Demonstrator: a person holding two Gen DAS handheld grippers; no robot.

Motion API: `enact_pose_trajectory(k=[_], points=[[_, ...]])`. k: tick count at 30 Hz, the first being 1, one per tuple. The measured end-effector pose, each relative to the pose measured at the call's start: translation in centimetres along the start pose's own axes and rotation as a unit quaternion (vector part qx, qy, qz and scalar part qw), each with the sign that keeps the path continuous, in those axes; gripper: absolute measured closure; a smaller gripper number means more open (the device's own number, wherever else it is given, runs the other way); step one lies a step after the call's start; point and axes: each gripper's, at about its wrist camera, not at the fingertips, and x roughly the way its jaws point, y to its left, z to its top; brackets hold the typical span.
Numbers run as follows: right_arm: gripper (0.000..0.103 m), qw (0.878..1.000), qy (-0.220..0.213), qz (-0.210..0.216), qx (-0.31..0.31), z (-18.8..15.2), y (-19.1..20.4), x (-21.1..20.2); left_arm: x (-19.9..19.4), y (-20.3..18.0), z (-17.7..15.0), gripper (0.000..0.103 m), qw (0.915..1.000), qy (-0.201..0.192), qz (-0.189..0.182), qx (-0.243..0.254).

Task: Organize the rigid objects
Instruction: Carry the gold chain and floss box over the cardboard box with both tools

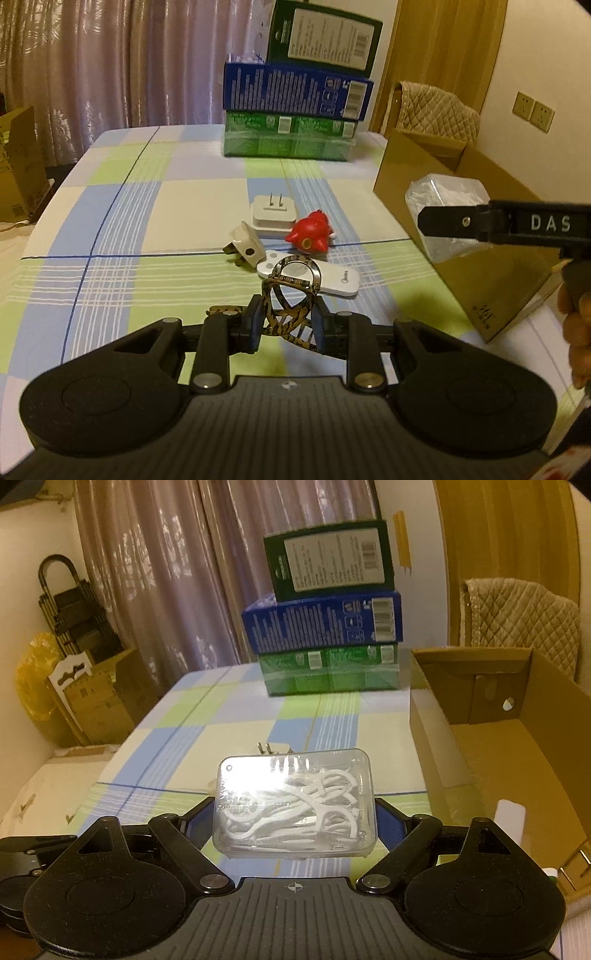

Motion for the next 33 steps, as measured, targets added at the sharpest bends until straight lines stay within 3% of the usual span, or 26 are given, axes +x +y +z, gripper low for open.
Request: enact_pose_trajectory(k=[11,21,33], points=[[0.019,0.998,-0.048,-0.013,0.037,-0.9,-1.4,-5.9,-3.8,-5.1,0.8,0.081,0.9991,-0.024,-0.033,0.007],[0.019,0.994,-0.082,-0.018,0.064,1.5,-4.6,-11.3,-5.5,-10.0,2.9,0.081,0.9973,-0.037,-0.051,0.037],[0.019,0.991,-0.096,-0.088,0.037,3.8,-10.5,-16.3,-5.2,-15.6,5.7,0.081,0.9926,-0.048,-0.085,0.073]])
